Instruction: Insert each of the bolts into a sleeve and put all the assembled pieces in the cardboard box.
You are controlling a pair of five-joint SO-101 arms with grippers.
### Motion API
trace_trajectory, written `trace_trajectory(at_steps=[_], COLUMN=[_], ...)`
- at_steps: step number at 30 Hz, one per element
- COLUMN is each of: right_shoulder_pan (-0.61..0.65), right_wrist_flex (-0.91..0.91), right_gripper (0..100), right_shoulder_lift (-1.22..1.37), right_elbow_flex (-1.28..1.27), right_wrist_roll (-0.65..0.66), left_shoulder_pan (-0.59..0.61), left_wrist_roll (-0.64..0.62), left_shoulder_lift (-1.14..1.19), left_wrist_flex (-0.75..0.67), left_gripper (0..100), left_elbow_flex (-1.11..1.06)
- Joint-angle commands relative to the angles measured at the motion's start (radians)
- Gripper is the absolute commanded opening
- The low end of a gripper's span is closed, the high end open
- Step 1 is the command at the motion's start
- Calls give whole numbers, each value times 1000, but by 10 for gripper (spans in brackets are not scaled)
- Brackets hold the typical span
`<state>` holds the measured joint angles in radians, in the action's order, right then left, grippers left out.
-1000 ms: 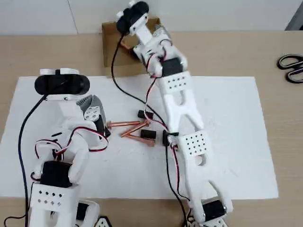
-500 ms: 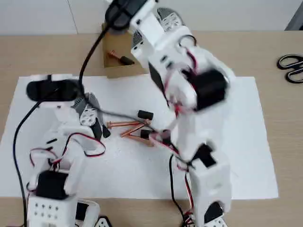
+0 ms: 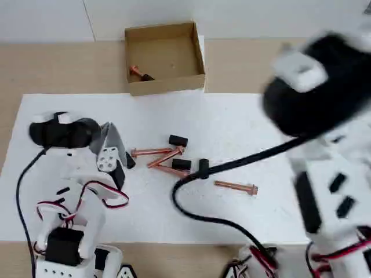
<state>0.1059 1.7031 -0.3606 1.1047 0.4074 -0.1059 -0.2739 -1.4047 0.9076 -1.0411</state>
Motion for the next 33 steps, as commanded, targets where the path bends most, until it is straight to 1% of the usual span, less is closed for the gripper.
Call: trace_trajectory(at_steps=[1, 4, 8, 11, 14, 16, 18, 21, 27, 33], right_shoulder_pan=[-122, -128, -113, -76, -67, -67, -64, -10, 165, 168], right_wrist_flex=[2, -35, -197, -320, -426, -529, -638, -700, -710, -806], right_gripper=[231, 231, 231, 230, 230, 230, 230, 230, 230, 230], right_shoulder_lift=[-163, -303, -536, -769, -958, -1040, -1072, -1035, -822, -714], right_elbow_flex=[-364, -707, -1120, -1381, -1692, -1910, -2074, -2165, -2125, -2079], right_wrist_roll=[-12, -38, -115, -109, -110, -112, -115, -152, -388, -577], left_shoulder_pan=[-74, -121, -124, -127, -130, -130, -130, -130, -126, -124], left_wrist_roll=[5, 3, 3, 3, 2, 2, 2, 3, 2, 0], left_shoulder_lift=[-20, -21, -21, -21, -18, -17, -15, -15, -15, -15], left_wrist_flex=[0, -2, 0, 0, 2, 2, 2, 2, 2, 2], left_gripper=[6, 6, 6, 6, 6, 6, 6, 6, 6, 6], left_elbow_flex=[-8, -15, -13, -13, -13, -13, -13, -15, -15, -15])
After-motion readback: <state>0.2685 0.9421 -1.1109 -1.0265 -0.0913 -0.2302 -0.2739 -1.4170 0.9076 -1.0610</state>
